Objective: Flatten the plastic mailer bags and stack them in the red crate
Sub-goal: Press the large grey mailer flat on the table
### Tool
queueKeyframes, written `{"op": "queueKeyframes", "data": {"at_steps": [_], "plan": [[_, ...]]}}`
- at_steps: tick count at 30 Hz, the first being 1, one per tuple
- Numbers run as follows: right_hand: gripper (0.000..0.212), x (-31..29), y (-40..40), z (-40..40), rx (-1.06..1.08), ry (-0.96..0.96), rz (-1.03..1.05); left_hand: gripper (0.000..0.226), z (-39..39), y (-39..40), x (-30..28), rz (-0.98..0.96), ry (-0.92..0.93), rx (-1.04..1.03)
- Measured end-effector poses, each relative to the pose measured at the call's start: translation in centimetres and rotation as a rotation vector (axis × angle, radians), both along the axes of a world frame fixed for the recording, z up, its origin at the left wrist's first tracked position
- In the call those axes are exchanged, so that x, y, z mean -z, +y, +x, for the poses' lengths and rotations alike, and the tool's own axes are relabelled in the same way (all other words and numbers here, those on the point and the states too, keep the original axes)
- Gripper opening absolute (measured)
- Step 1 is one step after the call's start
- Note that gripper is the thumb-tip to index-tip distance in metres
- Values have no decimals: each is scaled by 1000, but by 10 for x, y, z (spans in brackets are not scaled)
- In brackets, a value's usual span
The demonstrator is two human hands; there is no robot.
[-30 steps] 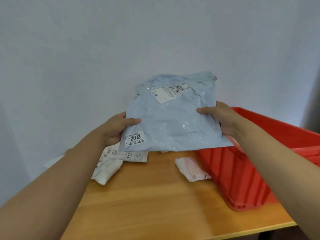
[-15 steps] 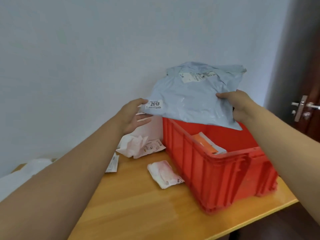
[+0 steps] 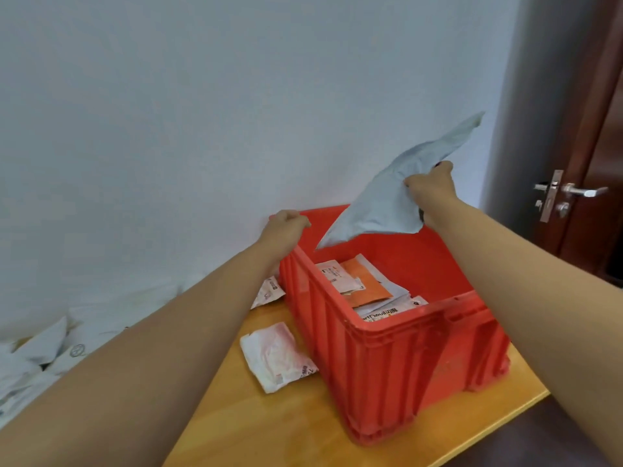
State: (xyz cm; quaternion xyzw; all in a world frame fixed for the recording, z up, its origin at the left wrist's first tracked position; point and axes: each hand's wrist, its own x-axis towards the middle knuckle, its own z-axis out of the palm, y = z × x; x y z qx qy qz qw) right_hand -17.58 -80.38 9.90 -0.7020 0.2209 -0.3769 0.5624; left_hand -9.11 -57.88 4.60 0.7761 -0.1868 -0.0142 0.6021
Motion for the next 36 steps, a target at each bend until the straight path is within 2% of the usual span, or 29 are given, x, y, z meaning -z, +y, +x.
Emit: {"op": "queueKeyframes", "data": {"at_steps": [4, 7, 9, 11, 15, 18, 20, 22, 24, 26, 30, 34, 36], "plan": [[69, 8, -1, 27, 24, 141, -14, 47, 16, -21, 19, 200, -44, -9], [83, 17, -4, 54, -29, 231, -7, 51, 26, -27, 27, 353, -75, -38], [84, 21, -3, 66, -9, 269, -87, 50, 32, -27, 31, 465, -139, -75], [79, 24, -3, 79, 5, 253, -184, 46, 38, -28, 34, 575, -236, -130], [42, 26, 0, 104, -25, 359, -226, 35, 39, -30, 32, 731, -389, -149], [36, 30, 3, 115, -33, 355, -197, 34, 39, -30, 29, 745, -431, -139], [28, 39, 6, 125, -139, 378, -220, 37, 44, -30, 28, 750, -428, -147], [15, 51, 12, 130, -305, 356, -23, 44, 48, -30, 26, 724, -371, -165], [14, 64, 16, 127, -377, 377, 23, 42, 47, -30, 24, 708, -352, -158], [20, 78, 12, 125, -475, 495, 6, 33, 46, -30, 23, 691, -352, -137], [41, 95, -4, 124, -582, 679, -143, 29, 47, -28, 24, 733, -367, -114], [37, 105, -6, 123, -658, 947, -377, 30, 49, -26, 25, 765, -421, -98], [46, 112, -6, 123, -634, 1117, -544, 31, 48, -26, 25, 751, -411, -101]]}}
